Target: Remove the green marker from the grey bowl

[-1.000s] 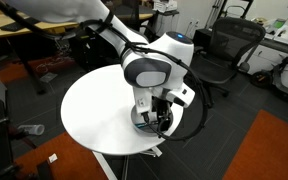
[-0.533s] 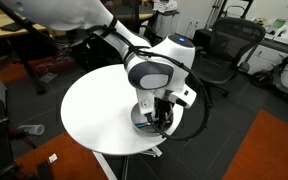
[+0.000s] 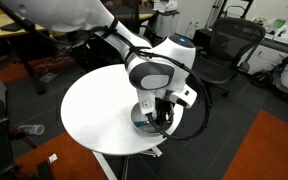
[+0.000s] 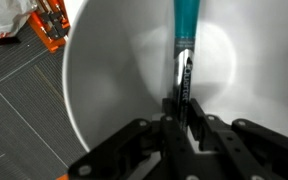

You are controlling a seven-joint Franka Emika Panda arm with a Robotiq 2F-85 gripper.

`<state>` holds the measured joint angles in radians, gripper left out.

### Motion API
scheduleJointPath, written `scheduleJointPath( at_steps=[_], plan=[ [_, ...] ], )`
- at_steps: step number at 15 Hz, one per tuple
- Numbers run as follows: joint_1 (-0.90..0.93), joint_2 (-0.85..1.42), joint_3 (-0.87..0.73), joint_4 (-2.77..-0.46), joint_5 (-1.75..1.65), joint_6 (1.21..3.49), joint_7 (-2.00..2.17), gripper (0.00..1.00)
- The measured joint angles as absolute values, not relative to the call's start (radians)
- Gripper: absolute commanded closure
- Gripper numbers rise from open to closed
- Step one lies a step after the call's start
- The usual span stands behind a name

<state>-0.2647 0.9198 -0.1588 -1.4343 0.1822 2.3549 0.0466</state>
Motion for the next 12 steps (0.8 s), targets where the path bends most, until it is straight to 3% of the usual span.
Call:
scheduleJointPath(
  at_steps=[12],
  plan=[
    [-0.218, 0.697, -0.147, -1.582, 0.170, 2.430, 0.045, 0.95]
  ],
)
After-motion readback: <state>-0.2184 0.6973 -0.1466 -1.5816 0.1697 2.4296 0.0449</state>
